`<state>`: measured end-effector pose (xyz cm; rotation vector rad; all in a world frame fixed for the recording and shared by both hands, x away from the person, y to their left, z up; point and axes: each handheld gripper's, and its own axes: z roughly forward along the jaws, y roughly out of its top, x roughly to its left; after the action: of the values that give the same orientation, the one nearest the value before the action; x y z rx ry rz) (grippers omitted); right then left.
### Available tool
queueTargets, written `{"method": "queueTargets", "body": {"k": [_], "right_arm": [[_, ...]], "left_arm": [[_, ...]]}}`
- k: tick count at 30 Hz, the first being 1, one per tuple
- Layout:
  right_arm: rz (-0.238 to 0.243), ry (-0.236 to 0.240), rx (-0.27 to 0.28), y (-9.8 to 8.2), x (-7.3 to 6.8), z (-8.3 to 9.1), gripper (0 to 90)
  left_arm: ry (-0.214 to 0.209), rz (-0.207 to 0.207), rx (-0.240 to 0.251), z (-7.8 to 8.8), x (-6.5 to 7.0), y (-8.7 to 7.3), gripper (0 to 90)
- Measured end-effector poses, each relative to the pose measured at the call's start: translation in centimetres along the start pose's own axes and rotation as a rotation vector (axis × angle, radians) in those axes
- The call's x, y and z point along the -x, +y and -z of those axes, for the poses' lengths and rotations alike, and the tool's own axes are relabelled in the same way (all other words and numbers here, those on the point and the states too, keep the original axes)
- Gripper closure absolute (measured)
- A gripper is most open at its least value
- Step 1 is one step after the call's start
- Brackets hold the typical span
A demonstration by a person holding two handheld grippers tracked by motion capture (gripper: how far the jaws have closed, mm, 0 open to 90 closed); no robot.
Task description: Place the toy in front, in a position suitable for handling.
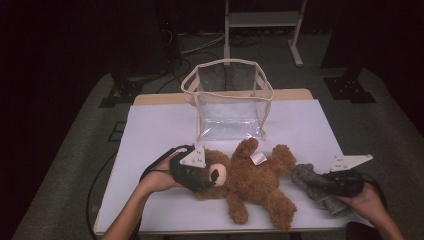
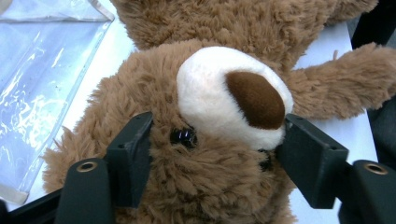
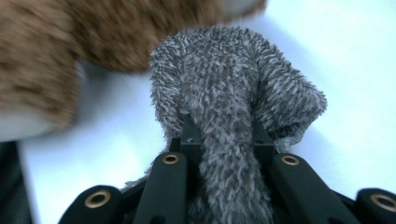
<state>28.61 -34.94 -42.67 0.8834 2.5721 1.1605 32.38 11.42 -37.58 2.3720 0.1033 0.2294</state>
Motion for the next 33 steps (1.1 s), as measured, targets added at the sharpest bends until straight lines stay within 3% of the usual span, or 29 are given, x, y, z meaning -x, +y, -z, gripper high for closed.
{"method": "queueTargets", "body": {"k": [1, 3, 5, 6, 7, 8, 10, 12, 13, 16, 17, 20, 22, 25, 29, 33], "right_arm": [[-0.001, -0.003, 0.048, 0.4, -0.4, 1.7, 73.9], [0.004, 0.004, 0.069, 0.7, -0.5, 2.3, 73.9], [0.051, 0.031, 0.132, 2.6, -1.7, 3.8, 73.8], [0.051, 0.031, 0.132, 2.6, -1.7, 3.8, 73.8], [0.1, 0.065, 0.157, 4.3, -2.8, 3.9, 73.8], [0.1, 0.065, 0.157, 4.3, -2.8, 3.9, 73.8], [0.173, 0.122, 0.166, 6.9, -4.4, 2.7, 73.8], [0.214, 0.172, 0.166, 8.5, -5.3, 1.3, 73.7], [0.214, 0.172, 0.166, 8.5, -5.3, 1.3, 73.7], [0.262, 0.241, 0.145, 10.5, -6.5, -1.3, 73.7], [0.302, 0.253, 0.107, 11.4, -7.0, -3.1, 73.6], [0.317, 0.269, 0.079, 11.9, -7.1, -4.5, 73.8], [0.335, 0.249, 0.05, 12.5, -6.6, -5.3, 74.0], [0.341, 0.231, 0.036, 12.7, -6.3, -5.4, 74.1], [0.341, 0.213, 0.02, 13.1, -5.3, -5.8, 74.1], [0.326, 0.219, 0.027, 13.2, -4.5, -6.0, 74.1]], "left_arm": [[0.004, 0.013, -0.004, 0.0, -0.1, 0.2, 32.0], [0.005, 0.021, -0.007, -0.1, -0.1, 0.3, 32.0], [0.006, 0.027, -0.008, -0.2, -0.2, 0.5, 32.1], [0.007, 0.032, -0.009, -0.2, -0.2, 0.6, 32.1], [0.009, 0.03, -0.014, -0.2, -0.3, 0.7, 32.7], [0.009, 0.033, -0.014, -0.2, -0.2, 0.9, 32.7], [0.012, 0.028, -0.02, -0.2, -0.2, 1.1, 33.3], [0.009, 0.027, -0.027, -0.2, -0.2, 1.2, 33.3], [0.009, 0.027, -0.028, -0.2, -0.2, 1.2, 33.3], [0.002, 0.024, -0.032, -0.1, -0.1, 1.2, 33.2], [-0.002, 0.022, -0.034, -0.1, -0.1, 1.1, 33.4], [-0.012, 0.016, -0.052, 0.0, 0.2, 1.0, 34.4], [-0.015, 0.019, -0.05, 0.1, 0.2, 0.9, 35.6], [-0.026, 0.034, -0.04, 0.1, 0.2, 1.0, 36.3], [-0.042, 0.019, -0.06, 0.1, 0.4, 1.4, 37.8], [-0.051, 0.023, -0.058, 0.2, 0.6, 1.3, 37.9]]}}
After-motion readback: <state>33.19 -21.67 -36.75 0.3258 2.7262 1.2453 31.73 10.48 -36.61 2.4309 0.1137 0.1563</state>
